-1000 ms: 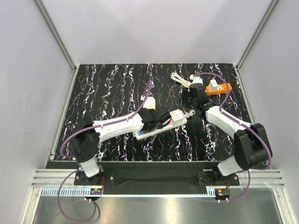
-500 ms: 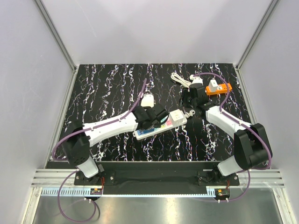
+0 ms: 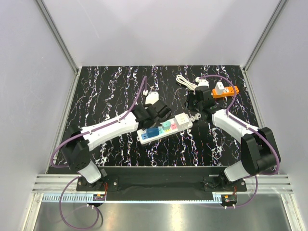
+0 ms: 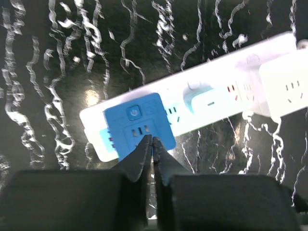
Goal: Insert the plug
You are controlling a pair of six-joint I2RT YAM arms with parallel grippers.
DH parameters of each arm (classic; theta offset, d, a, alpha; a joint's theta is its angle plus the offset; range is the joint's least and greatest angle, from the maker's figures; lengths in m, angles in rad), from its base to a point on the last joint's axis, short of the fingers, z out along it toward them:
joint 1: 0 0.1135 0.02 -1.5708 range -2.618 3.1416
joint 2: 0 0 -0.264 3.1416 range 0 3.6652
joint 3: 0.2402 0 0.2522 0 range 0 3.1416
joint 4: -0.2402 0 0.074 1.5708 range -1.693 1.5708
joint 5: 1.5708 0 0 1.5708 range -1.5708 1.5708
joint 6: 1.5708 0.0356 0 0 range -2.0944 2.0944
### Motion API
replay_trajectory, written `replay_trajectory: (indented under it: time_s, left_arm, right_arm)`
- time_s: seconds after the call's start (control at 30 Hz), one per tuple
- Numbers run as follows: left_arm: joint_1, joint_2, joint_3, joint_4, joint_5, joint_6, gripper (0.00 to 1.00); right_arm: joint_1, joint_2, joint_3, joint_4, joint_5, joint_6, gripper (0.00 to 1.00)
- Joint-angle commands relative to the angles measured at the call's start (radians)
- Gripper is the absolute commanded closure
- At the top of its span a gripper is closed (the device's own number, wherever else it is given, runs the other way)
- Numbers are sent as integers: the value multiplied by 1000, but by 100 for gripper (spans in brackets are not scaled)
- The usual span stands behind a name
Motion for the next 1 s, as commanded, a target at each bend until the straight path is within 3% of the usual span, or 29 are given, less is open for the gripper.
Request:
replay_trajectory:
  time_s: [0.0, 0.03, 0.27, 0.73, 0.97]
  left_arm:
    - [-4, -9, -75, 78, 83, -7, 96]
    - [-9, -5, -98, 105, 93, -22, 100]
    - [-46, -4, -236, 138, 97, -70, 100]
    - [-12, -22, -248, 138, 45, -30, 100]
    - [8, -59, -170, 119, 47, 42, 100]
  right_arm:
    - [-6, -11, 1, 36, -4, -7, 51]
    - [-5, -10, 1, 36, -4, -7, 51]
    - [-5, -2, 5, 33, -2, -7, 52]
    - [-5, 1, 7, 31, -8, -4, 52]
    - [-5, -2, 19, 23, -28, -1, 52]
